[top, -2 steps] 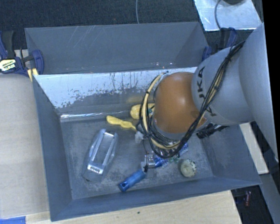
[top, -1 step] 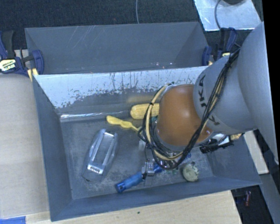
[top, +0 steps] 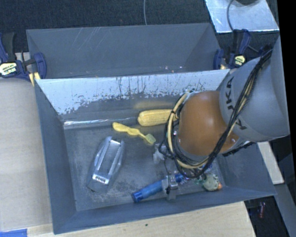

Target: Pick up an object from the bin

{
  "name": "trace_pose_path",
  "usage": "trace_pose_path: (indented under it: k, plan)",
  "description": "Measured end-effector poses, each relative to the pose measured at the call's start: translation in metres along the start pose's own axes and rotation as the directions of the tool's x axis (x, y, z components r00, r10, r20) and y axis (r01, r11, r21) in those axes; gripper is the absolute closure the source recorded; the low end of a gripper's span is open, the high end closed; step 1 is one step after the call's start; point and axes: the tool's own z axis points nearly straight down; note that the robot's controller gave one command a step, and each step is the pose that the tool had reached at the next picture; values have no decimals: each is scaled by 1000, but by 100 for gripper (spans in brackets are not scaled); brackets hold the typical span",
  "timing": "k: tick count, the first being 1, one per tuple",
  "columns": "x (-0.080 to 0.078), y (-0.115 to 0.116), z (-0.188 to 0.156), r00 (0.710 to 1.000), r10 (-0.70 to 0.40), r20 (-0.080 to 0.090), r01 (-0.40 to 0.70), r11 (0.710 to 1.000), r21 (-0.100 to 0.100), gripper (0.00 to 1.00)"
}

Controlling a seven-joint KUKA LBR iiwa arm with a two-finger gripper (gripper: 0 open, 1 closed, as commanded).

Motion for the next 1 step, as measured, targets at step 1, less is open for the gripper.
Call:
trace_pose_path:
  k: [1]
  plan:
    - [5,-32,0,1000,24,11,-24,1000,-2,0]
